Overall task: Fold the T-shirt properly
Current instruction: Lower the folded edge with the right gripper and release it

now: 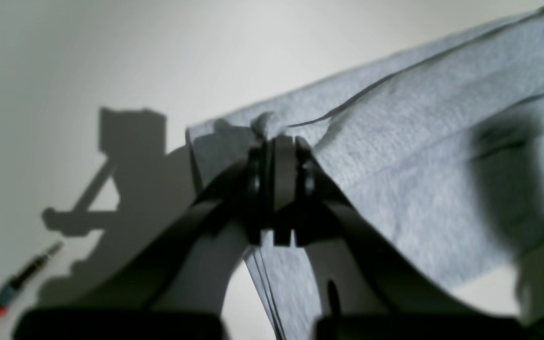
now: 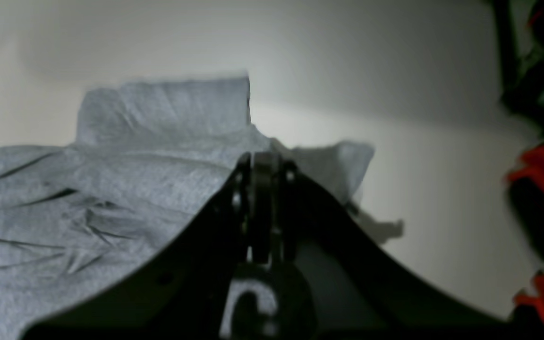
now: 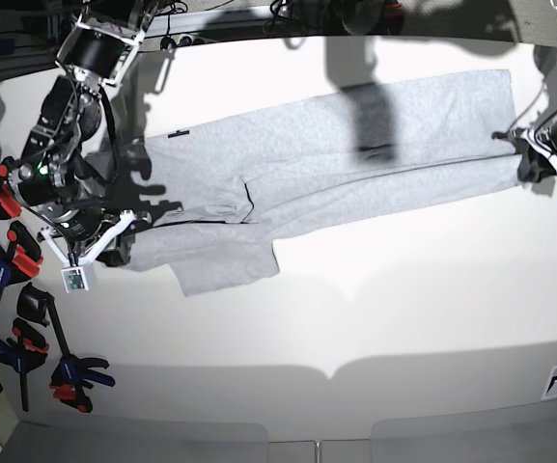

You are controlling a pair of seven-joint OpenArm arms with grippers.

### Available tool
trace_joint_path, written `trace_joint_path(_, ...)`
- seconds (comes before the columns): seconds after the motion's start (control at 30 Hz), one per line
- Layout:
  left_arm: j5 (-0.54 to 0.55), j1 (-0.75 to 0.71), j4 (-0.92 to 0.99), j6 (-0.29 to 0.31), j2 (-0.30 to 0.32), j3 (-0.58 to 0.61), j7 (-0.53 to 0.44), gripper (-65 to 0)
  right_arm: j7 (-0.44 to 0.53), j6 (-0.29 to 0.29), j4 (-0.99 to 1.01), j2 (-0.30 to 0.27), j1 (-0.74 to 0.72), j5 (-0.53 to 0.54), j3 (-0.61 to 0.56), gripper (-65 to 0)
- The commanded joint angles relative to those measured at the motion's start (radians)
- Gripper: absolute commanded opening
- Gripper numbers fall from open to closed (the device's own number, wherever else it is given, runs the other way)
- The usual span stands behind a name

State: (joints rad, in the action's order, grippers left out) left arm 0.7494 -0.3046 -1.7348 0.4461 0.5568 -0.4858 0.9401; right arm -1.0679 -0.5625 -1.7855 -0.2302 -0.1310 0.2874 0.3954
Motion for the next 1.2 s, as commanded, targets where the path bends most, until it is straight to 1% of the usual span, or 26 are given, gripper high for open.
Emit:
trace_joint_path(0.0, 0.011, -0.008, -0.018, 0.002, 0.020, -0.011, -0.020, -65.0, 0.019, -0.007, -0.038, -0.014, 0.003, 0.011, 0.005, -65.0)
trace_joint_path(0.2, 0.012, -0.069, -0.018, 0.002, 0.020, -0.011, -0.015, -65.0, 0.020, -0.007, -0.103, -0.014, 0.114, 0.001, 0.013, -65.0)
trace_joint_path(0.37, 0.012, -0.081, -0.018, 0.002, 0.020, -0.011, 0.018, -65.0, 0.021, -0.007, -0.120, -0.014, 0.161, 0.005, 0.072, -65.0)
trace_joint_path(0.47, 0.012, -0.080, -0.024, 0.002, 0.020, -0.011, 0.006, -65.0, 0.021, -0.007, -0.124, -0.014, 0.168, 0.008, 0.120, -65.0)
trace_joint_path(0.53, 0.012, -0.080, -0.043, 0.002, 0.020, -0.011, 0.007, -65.0, 0.019, -0.008, -0.124, -0.017, 0.168, 0.041, 0.150, -65.0)
trace_joint_path(0.6, 0.011, -0.081, -0.061, 0.002, 0.020, -0.011, 0.016, -65.0, 0.003, -0.027, -0.124, -0.017, 0.168, 0.063, 0.172, -65.0)
trace_joint_path(0.7, 0.011, -0.080, -0.064, 0.003, 0.020, -0.011, 0.017, -65.0, -0.019, -0.033, -0.124, -0.016, 0.168, 0.092, 0.180, -65.0)
trace_joint_path(1.0, 0.011, -0.081, -0.064, 0.003, 0.020, -0.011, 0.018, -65.0, -0.023, -0.033, -0.124, -0.016, 0.167, 0.086, 0.180, -65.0)
trace_joint_path(1.03, 0.011, -0.081, -0.064, 0.003, 0.020, -0.011, 0.018, -65.0, -0.027, -0.032, -0.124, -0.016, 0.167, 0.086, 0.180, -62.6)
trace_joint_path(1.13, 0.011, -0.081, -0.064, 0.003, 0.020, -0.011, 0.034, -65.0, -0.033, -0.032, -0.124, -0.016, 0.167, 0.087, 0.180, -45.5)
trace_joint_path(1.17, 0.011, -0.081, -0.064, 0.003, 0.020, -0.011, 0.039, -65.0, -0.033, -0.032, -0.124, -0.016, 0.167, 0.087, 0.180, -40.9)
